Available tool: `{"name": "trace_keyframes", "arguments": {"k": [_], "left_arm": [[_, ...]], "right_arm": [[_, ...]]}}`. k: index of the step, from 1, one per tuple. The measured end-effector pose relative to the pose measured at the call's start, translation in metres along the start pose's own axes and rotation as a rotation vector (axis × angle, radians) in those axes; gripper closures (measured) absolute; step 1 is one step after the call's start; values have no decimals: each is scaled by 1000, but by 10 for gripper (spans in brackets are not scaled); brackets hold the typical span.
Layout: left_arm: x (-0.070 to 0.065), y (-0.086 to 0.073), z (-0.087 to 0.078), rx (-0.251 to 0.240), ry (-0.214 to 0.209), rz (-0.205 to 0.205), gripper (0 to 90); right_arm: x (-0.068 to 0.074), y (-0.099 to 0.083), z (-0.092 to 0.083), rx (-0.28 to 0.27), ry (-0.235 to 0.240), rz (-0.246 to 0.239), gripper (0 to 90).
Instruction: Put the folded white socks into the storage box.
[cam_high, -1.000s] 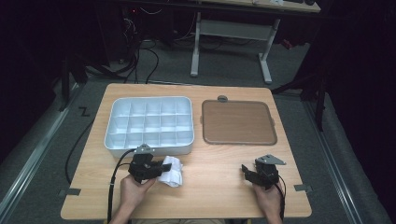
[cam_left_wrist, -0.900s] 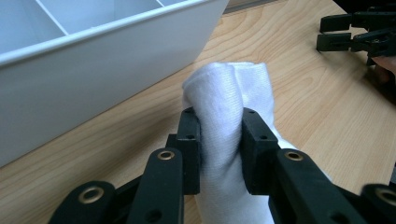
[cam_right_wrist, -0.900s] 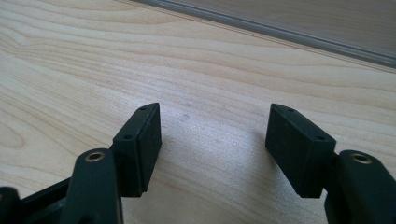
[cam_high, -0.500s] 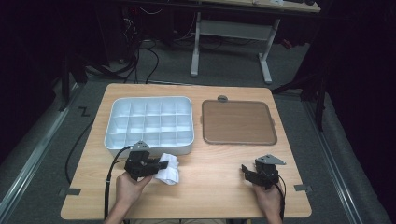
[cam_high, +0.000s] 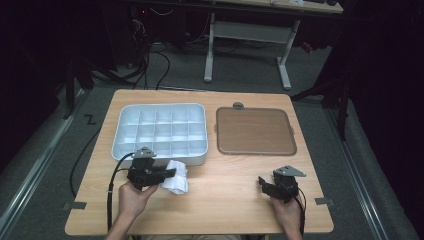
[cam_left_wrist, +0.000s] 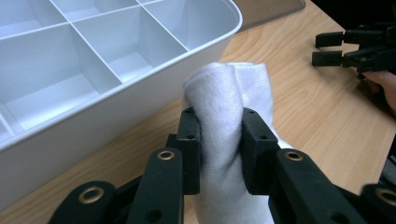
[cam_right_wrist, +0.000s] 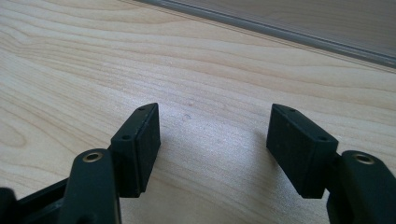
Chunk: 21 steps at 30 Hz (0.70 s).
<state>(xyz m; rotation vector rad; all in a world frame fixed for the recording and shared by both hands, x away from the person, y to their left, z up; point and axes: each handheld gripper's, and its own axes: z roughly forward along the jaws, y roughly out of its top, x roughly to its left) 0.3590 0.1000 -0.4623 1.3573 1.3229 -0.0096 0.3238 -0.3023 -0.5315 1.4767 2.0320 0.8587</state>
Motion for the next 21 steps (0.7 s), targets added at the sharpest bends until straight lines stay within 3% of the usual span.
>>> {"name": "trace_keyframes", "arguments": {"k": [21], "left_arm": [[-1, 34, -8, -31, 0, -10, 724]], "right_arm": [[0, 0, 0, 0, 4, 0, 348]]}}
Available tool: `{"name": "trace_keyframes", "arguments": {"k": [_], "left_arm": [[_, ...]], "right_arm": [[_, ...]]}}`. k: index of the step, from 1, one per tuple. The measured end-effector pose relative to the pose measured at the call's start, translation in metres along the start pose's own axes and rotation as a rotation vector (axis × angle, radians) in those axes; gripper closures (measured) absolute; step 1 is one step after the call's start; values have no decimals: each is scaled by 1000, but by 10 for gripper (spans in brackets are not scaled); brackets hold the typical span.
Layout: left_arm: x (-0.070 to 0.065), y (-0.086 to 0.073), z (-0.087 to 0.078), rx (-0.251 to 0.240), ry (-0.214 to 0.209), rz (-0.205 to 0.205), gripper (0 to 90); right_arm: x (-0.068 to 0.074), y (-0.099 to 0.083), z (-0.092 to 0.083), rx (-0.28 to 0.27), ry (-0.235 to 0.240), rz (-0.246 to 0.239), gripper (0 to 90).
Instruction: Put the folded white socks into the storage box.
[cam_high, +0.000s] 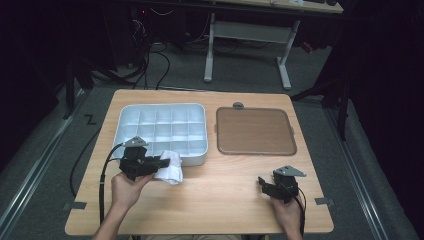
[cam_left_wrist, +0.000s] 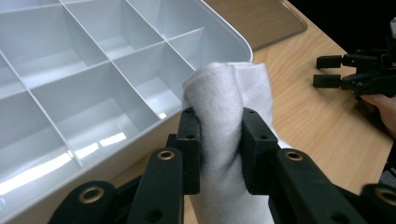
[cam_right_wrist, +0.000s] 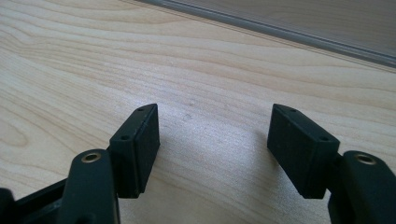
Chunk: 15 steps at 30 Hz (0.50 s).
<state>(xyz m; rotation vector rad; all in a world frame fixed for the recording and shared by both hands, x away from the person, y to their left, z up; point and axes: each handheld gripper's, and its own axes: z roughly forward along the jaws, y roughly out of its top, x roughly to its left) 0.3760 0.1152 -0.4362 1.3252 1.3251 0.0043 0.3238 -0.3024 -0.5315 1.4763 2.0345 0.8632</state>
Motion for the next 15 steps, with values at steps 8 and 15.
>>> {"name": "trace_keyframes", "arguments": {"k": [8, 15], "left_arm": [[-1, 11, 1, 0, -1, 3, 724], [3, 19, 2, -10, -5, -15, 724]], "right_arm": [[0, 0, 0, 1, -1, 0, 348], [0, 0, 0, 0, 0, 0, 348]]}}
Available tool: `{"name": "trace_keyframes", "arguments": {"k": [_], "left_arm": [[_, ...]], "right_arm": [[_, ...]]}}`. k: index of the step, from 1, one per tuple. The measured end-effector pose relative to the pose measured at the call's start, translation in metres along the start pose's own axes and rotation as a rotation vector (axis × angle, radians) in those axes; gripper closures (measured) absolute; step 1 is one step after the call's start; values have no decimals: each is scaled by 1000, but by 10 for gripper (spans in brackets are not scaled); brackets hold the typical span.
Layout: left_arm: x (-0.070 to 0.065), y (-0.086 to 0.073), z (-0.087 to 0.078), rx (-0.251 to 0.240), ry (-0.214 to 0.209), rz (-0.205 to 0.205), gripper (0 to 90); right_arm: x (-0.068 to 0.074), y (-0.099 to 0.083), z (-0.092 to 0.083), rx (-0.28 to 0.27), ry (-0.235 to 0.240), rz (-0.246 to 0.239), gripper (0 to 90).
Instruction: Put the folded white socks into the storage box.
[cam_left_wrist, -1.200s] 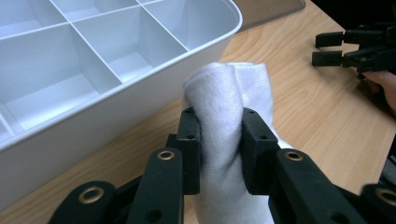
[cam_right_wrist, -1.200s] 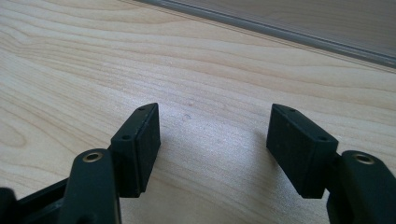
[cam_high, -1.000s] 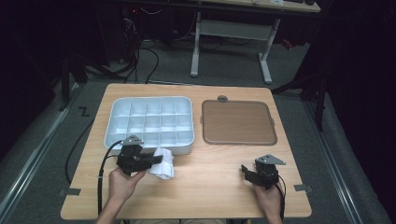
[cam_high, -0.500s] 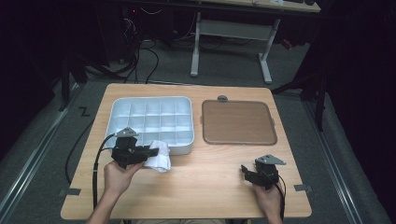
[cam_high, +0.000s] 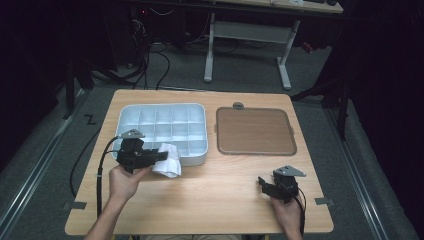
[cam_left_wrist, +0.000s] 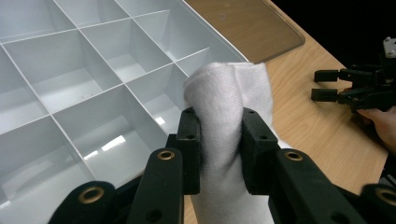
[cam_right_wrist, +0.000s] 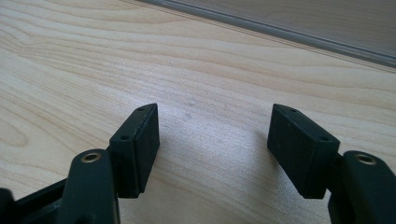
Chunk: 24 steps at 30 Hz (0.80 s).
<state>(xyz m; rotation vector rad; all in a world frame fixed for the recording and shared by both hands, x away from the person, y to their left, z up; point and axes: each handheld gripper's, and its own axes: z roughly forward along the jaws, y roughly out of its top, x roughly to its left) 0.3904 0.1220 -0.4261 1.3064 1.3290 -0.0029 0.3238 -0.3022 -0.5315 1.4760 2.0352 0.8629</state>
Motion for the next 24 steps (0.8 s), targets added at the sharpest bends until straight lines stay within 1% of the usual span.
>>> {"name": "trace_keyframes", "arguments": {"k": [2, 5, 6, 7, 8, 10, 11, 12, 13, 17, 20, 21, 24], "left_arm": [[2, 2, 0, -3, -2, -12, 724], [3, 5, 0, -3, -3, -14, 724], [3, 6, 1, -5, 6, -8, 725], [3, 6, 1, -5, 6, -8, 725], [3, 10, 2, -8, 6, -8, 724], [2, 13, 2, -8, 10, 1, 724], [3, 15, 2, -12, 7, -2, 724], [3, 17, 3, -16, 3, -18, 725], [4, 18, 3, -15, 8, -13, 725], [5, 24, 5, -20, 12, -12, 725], [5, 27, 6, -22, 9, -15, 724], [5, 31, 7, -24, 3, -17, 724], [6, 33, 9, -29, 12, -24, 724]], "right_arm": [[0, 0, 0, 0, 0, -1, 348], [0, 0, 0, 0, 0, 0, 348], [0, 0, 0, 0, -1, 1, 348], [0, 0, 0, 0, 0, 0, 348], [0, 0, 0, 1, -1, 1, 348], [0, 0, 0, 1, -1, 1, 348], [0, 0, 0, 1, 0, 1, 348], [0, 0, 0, 0, -1, -1, 348], [0, 0, 0, 1, -1, 1, 348], [0, 0, 0, 1, -1, 1, 348], [0, 0, 0, 1, -1, 1, 348], [0, 0, 0, 1, -1, 1, 348], [0, 0, 0, 1, -1, 1, 348]]}}
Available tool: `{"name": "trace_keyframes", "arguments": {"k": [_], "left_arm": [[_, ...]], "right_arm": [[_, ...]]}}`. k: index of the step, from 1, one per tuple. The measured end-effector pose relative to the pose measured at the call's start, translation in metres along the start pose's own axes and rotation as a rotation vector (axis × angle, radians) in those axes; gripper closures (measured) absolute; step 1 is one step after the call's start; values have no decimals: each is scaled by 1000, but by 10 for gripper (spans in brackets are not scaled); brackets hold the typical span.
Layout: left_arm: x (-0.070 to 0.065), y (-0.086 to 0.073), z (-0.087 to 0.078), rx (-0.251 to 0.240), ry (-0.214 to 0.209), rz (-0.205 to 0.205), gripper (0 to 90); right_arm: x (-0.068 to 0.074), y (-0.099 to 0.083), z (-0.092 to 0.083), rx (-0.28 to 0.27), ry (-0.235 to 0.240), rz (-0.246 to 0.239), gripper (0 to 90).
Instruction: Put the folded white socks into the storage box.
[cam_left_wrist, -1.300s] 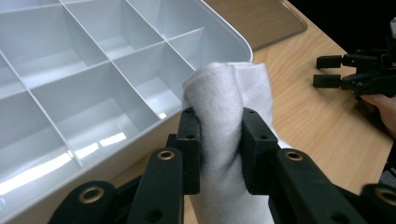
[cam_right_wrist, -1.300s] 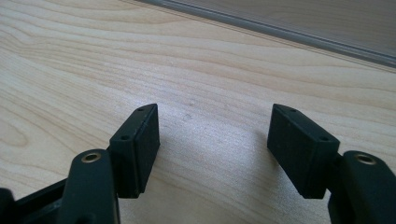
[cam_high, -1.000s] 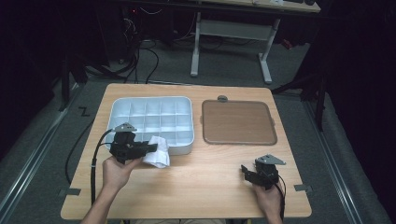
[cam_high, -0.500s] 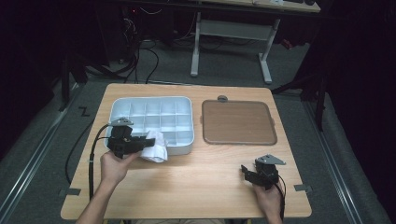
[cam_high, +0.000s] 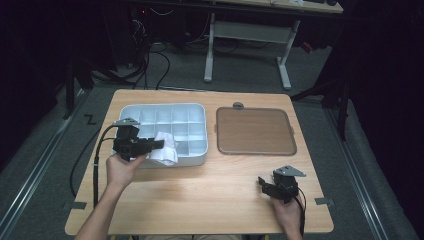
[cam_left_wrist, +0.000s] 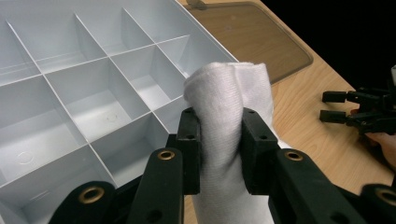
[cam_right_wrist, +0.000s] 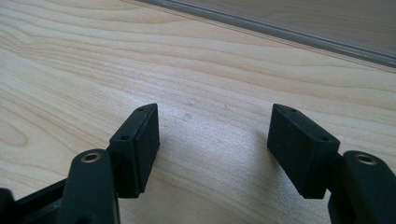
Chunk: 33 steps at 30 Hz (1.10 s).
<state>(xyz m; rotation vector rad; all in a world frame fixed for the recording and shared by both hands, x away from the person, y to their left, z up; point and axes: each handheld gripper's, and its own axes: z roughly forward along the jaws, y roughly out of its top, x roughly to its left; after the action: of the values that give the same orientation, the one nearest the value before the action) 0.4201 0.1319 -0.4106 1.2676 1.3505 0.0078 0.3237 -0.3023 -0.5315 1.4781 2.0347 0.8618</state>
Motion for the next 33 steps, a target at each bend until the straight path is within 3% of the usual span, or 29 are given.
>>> {"name": "trace_keyframes", "arguments": {"k": [6, 19, 33], "left_arm": [[1, 9, 5, -14, 1, 4, 725], [13, 20, 18, -28, 12, -30, 724], [30, 15, 35, -3, 42, -44, 724]], "right_arm": [[0, 0, 0, 0, 0, -1, 348], [0, 0, 0, 0, -2, 0, 348], [1, 0, 0, 0, -4, 0, 348]]}}
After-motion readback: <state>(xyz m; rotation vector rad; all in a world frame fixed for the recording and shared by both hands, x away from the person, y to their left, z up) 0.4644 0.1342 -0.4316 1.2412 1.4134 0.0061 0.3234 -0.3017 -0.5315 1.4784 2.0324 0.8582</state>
